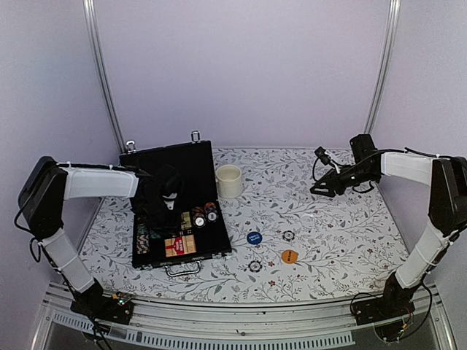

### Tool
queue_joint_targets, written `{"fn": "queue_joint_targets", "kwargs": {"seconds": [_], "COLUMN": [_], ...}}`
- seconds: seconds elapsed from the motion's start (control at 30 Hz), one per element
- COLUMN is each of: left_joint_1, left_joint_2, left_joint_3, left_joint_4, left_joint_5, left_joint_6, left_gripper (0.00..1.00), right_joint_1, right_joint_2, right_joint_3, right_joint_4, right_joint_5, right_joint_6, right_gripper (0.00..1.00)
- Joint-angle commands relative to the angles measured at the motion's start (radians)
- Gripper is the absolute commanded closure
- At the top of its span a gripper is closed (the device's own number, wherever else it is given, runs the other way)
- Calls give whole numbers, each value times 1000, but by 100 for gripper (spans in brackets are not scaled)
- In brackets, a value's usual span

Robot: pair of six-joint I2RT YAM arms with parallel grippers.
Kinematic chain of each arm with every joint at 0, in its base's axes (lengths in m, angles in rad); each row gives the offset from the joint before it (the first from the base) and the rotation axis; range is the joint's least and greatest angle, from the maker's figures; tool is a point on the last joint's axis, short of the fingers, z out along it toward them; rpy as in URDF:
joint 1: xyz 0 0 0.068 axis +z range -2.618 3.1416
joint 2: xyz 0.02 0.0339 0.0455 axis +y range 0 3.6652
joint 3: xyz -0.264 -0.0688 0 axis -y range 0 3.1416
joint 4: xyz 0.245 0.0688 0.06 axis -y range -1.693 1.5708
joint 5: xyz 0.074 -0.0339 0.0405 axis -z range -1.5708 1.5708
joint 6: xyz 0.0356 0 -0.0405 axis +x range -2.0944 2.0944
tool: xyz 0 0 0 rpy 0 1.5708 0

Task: Pack up texas hold em set

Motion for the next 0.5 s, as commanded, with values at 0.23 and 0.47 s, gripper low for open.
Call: {"fn": "queue_joint_targets", "kwargs": {"seconds": [0.23, 0.47], "left_joint_1": [9, 9], "left_joint_2": [-85, -23], "left_joint_3": [50, 16], "left_joint_4": [-65, -15], "left_joint_5": [-35, -8], "left_joint_6": [27, 29], "left_gripper": [74, 74], "right_joint_1": [0, 0], "right_joint_2": [25, 22], "right_joint_3": [35, 36], "right_joint_4": [-15, -19], "right_joint_5": [-24, -24], "right_joint_6": [-3, -7], "right_gripper": [58, 58]}}
